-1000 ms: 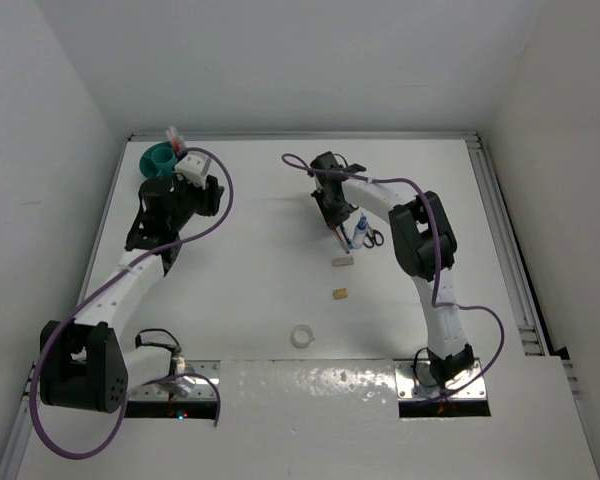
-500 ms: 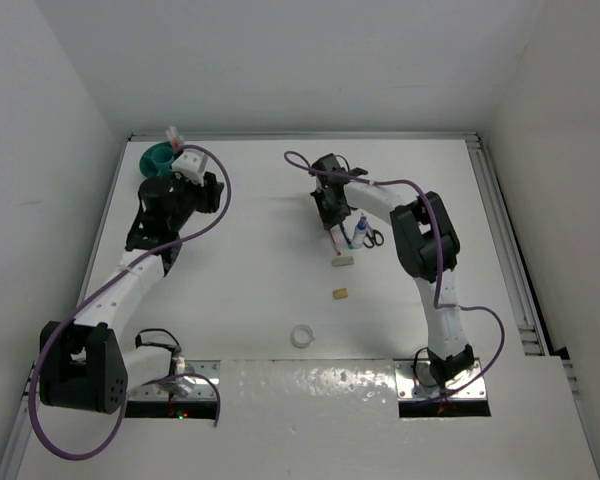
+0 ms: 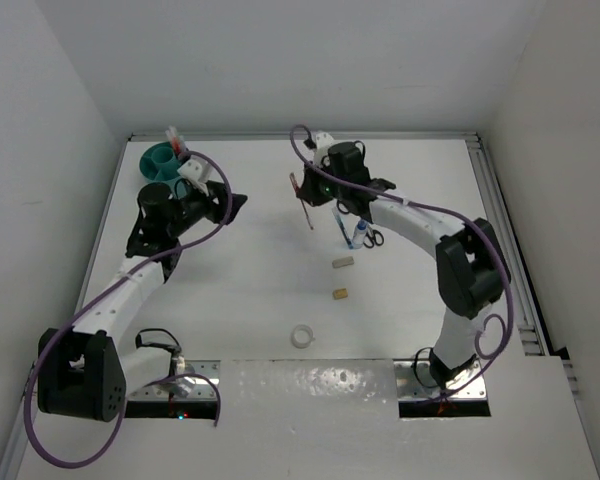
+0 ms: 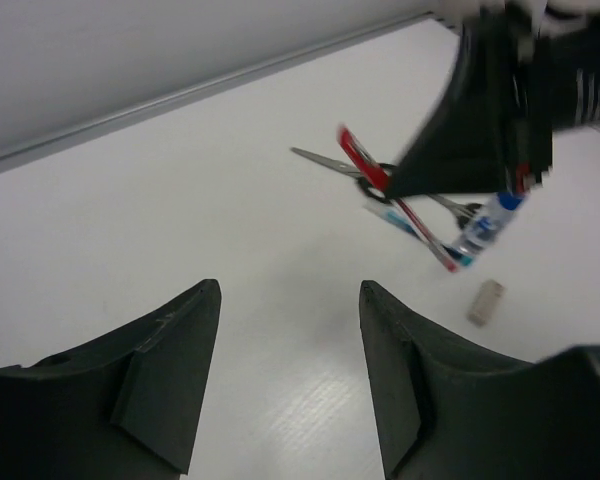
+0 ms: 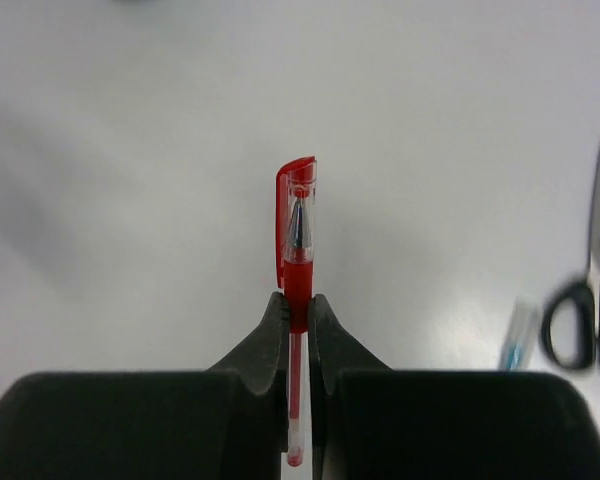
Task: Sort the stationery into containers
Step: Pick up the pen from the center of the board.
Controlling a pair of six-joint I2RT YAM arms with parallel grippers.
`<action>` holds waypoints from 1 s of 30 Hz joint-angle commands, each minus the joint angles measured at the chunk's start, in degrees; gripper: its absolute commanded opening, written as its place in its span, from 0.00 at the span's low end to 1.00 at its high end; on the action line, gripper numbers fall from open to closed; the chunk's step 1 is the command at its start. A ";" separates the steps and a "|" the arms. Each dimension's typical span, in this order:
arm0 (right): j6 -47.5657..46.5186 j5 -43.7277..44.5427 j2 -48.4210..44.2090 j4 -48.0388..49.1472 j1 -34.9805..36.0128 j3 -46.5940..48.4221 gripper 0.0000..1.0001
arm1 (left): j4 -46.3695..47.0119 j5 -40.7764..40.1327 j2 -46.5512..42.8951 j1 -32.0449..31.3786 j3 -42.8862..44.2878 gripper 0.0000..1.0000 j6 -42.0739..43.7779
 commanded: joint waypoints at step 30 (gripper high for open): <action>-4.23 -15.24 -8.45 35.42 7.91 -3.83 0.00 | 23.10 2.99 3.28 -1.47 0.14 0.46 -35.29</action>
